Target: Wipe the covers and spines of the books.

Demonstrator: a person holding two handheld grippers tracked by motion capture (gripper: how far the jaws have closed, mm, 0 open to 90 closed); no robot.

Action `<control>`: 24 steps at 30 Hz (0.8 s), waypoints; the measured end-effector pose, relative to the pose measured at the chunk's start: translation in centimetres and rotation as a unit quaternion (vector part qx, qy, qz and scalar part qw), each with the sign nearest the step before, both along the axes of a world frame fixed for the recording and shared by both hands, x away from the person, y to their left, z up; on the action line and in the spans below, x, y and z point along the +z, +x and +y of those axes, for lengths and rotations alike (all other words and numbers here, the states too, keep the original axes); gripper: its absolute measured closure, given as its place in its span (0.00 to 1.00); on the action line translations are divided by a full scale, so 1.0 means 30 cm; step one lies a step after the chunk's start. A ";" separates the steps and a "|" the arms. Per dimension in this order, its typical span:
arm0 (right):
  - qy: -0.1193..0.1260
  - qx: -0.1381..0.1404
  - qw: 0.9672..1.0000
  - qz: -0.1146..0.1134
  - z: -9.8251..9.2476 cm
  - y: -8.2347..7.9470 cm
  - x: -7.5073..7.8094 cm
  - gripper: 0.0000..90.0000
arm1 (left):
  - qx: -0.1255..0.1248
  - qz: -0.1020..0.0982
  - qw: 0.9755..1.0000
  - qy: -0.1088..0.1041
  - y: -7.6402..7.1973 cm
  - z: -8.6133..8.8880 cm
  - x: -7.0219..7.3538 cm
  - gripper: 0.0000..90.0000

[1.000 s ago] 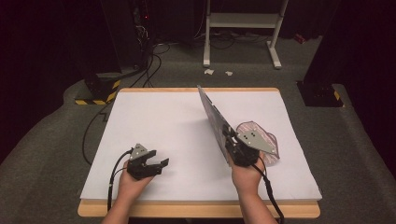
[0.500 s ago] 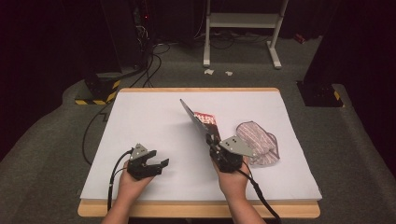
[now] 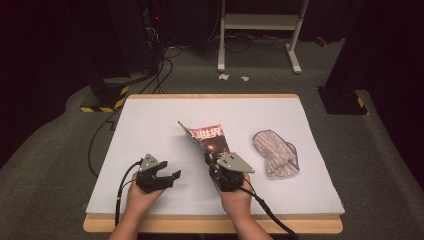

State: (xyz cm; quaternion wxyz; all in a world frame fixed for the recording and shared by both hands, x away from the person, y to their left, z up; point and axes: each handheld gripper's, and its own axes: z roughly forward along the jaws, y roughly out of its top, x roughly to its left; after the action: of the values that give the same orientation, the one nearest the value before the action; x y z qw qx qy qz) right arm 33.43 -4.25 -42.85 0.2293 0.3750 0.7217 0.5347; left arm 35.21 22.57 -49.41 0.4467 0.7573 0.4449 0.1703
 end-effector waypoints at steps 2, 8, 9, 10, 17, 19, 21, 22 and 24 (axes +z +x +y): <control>-0.001 0.005 1.000 0.004 0.011 -0.002 -0.013 0.93 | 0.001 0.000 1.000 0.000 0.000 0.003 0.001 0.33; 0.005 0.026 0.999 0.021 0.035 -0.010 -0.043 0.88 | 0.009 -0.001 1.000 0.002 0.002 0.015 0.004 0.33; 0.003 0.029 0.999 0.022 0.039 -0.013 -0.047 0.87 | 0.011 -0.002 1.000 0.003 0.002 0.022 0.006 0.33; 0.002 0.033 0.999 0.026 0.044 -0.017 -0.054 0.85 | 0.013 -0.002 1.000 0.001 0.002 0.027 0.007 0.33; -0.011 0.055 0.997 0.049 0.075 -0.053 -0.102 0.78 | 0.035 -0.013 0.999 -0.010 0.000 0.074 0.025 0.33; -0.011 0.058 0.997 0.056 0.079 -0.058 -0.108 0.76 | 0.035 -0.014 0.999 -0.010 0.000 0.075 0.025 0.33; -0.012 0.063 0.996 0.062 0.086 -0.064 -0.114 0.72 | 0.034 -0.014 0.999 -0.008 0.000 0.072 0.024 0.33; -0.012 0.065 0.996 0.065 0.089 -0.067 -0.116 0.70 | 0.033 -0.014 0.999 -0.007 0.000 0.070 0.024 0.33; -0.015 0.072 0.995 0.070 0.100 -0.074 -0.125 0.68 | 0.034 -0.012 0.999 -0.008 0.001 0.066 0.021 0.33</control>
State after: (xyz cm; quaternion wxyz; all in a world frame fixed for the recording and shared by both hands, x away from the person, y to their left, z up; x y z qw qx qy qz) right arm 31.20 -1.24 -46.59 0.1450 0.3553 0.7687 0.5117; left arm 35.23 24.57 -48.76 0.4522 0.7362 0.4660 0.1908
